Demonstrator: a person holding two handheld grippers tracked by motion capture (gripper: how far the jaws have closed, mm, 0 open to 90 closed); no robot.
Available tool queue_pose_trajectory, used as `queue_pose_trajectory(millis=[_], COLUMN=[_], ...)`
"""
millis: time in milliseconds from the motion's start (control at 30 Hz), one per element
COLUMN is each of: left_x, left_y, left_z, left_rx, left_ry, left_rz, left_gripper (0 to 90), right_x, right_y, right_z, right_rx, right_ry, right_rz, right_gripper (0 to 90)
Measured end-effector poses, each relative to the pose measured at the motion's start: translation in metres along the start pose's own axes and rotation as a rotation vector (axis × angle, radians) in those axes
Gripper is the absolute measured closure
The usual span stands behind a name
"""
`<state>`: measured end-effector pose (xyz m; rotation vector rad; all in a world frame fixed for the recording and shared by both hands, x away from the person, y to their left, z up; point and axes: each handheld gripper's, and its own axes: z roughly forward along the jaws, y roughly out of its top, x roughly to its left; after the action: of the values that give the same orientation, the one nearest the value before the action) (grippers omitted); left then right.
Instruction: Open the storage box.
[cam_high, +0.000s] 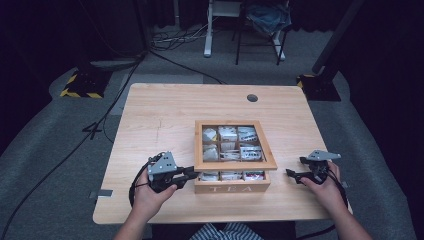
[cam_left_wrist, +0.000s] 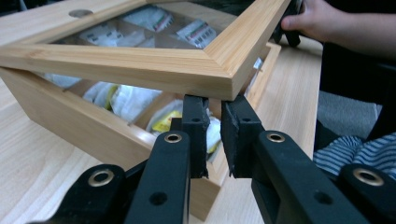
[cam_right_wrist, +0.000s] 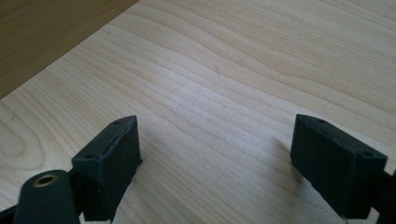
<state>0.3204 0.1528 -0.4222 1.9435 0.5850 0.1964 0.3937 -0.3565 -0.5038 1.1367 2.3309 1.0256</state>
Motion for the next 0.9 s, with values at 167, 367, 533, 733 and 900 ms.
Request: queue_pose_trajectory(millis=[167,367,533,733,900], left_x=[0.004,0.009,0.011,0.013,0.012], left_y=[0.008,0.024,0.037,0.054,0.065], left_z=[-0.001,0.001,0.006,0.006,0.008], left_rx=[-0.018,-0.012,-0.033,-0.073,-0.072], left_ry=[-0.001,-0.007,-0.02,-0.003,0.047], left_rz=[-0.003,-0.006,0.008,0.014,0.024], left_gripper=[80.4,80.3,80.7,80.6,80.6], right_x=[0.0,0.0,0.0,0.0,0.0], right_y=[0.0,0.0,0.0,0.0,0.0], right_z=[0.0,0.0,0.0,0.0,0.0], right_rx=[0.0,0.0,0.0,-0.001,0.0], right_ry=[-0.002,-0.002,-0.002,-0.001,-0.002], right_rz=[0.0,0.0,0.0,0.001,0.0], right_gripper=[16.1,16.1,16.1,16.1,16.1])
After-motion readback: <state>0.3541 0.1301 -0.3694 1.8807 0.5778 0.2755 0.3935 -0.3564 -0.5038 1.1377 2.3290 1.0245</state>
